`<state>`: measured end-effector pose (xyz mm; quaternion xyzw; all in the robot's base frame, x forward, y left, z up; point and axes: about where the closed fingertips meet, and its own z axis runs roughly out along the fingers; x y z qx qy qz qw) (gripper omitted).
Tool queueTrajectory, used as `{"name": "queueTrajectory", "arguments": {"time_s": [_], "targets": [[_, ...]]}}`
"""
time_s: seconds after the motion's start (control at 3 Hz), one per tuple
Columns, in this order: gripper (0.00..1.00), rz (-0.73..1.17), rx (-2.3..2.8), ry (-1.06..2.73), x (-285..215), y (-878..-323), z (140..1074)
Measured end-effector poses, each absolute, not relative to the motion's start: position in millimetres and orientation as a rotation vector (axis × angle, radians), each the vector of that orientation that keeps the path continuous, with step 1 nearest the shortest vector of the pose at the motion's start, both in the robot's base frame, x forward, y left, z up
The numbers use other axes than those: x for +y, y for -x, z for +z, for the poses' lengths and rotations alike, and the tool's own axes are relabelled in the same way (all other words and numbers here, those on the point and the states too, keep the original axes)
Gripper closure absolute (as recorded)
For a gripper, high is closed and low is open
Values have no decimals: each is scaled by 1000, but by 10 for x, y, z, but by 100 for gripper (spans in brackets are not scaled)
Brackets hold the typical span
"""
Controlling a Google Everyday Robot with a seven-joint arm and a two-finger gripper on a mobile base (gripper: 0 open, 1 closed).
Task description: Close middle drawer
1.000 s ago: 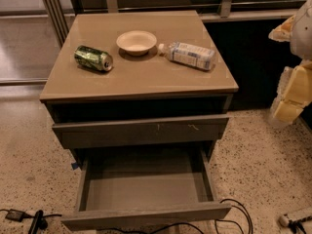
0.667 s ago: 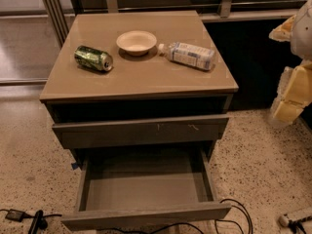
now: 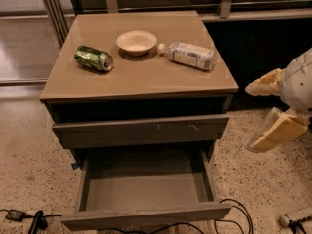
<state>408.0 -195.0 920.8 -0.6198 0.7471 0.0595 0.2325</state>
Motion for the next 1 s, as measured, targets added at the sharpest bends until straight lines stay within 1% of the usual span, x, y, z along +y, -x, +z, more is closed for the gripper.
{"name": "queueTrajectory", "arguments": {"time_s": [0.33,0.67,1.0], "targets": [[50,288,1946,1686,-1743,-3945,8770],[73,336,1918,1649,-1584,-3931,8241],[96,320,1944,1641,-1492,-4015,7878]]}}
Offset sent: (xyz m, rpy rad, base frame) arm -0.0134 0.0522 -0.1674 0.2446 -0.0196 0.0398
